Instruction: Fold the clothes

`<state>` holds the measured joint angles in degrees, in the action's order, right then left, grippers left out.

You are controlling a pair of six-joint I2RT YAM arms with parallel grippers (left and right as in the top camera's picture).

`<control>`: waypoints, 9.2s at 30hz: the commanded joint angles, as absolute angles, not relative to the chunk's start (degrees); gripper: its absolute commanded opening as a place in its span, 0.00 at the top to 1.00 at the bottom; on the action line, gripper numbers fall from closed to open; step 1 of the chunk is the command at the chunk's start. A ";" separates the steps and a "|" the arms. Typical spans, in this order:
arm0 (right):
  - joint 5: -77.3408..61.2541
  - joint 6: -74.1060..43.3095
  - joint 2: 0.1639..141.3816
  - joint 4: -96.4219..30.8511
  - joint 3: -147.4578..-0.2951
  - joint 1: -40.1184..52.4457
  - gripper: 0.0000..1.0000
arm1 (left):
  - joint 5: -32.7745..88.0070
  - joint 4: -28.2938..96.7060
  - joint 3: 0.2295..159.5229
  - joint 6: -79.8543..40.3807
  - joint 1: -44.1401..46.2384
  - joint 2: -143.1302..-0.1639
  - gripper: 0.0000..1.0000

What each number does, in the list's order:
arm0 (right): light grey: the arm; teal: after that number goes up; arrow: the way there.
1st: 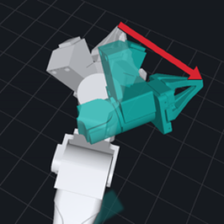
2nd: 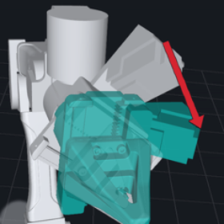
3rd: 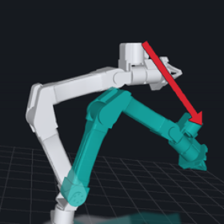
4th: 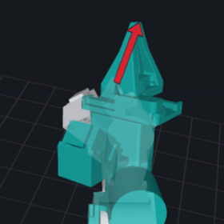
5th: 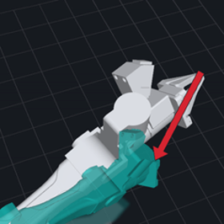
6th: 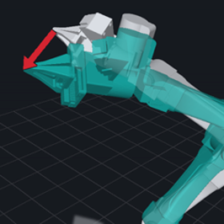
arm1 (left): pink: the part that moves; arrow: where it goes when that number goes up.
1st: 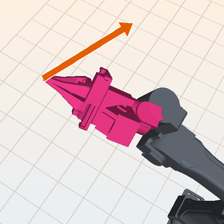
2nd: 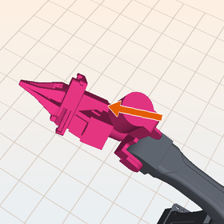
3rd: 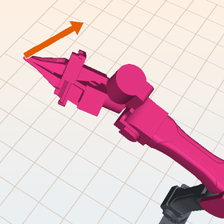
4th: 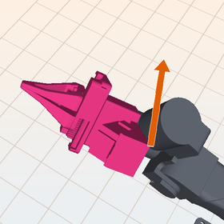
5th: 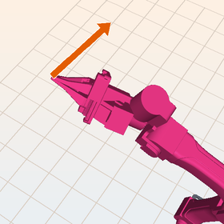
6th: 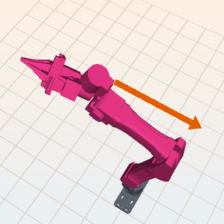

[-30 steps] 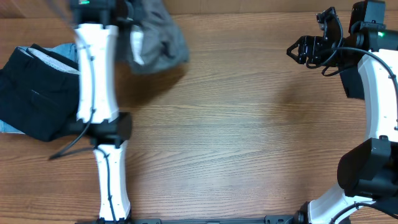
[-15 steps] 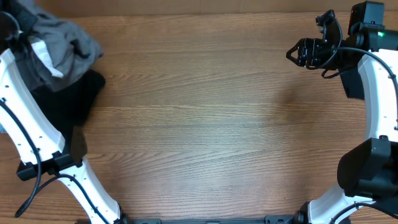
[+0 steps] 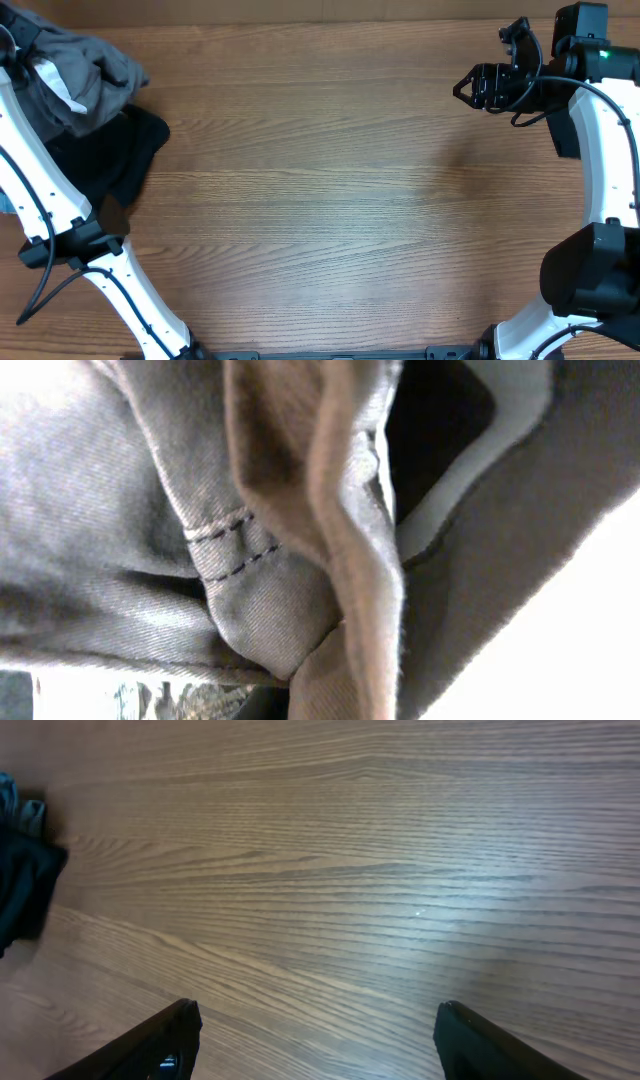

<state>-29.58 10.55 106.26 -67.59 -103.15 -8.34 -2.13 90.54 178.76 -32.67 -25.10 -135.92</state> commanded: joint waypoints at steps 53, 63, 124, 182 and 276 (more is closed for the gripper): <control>-29.54 10.90 105.97 -68.38 -103.46 -7.92 0.18 | 1.34 96.75 164.40 -17.56 -34.11 -128.90 0.03; -29.54 10.87 105.97 -67.75 -103.46 -7.92 0.07 | -3.55 86.91 164.27 -16.23 -34.15 -140.05 0.96; -26.55 10.87 105.97 -68.55 -103.46 -7.99 0.00 | -1.78 88.90 131.31 -20.95 -23.75 -140.38 0.96; -28.51 9.34 94.11 -73.71 -103.37 -14.57 0.00 | -2.92 83.26 150.26 -21.85 -19.57 -115.94 0.00; -10.39 -4.56 0.16 5.39 -5.93 4.36 0.00 | -2.96 83.33 150.26 -21.85 -18.98 -115.94 0.00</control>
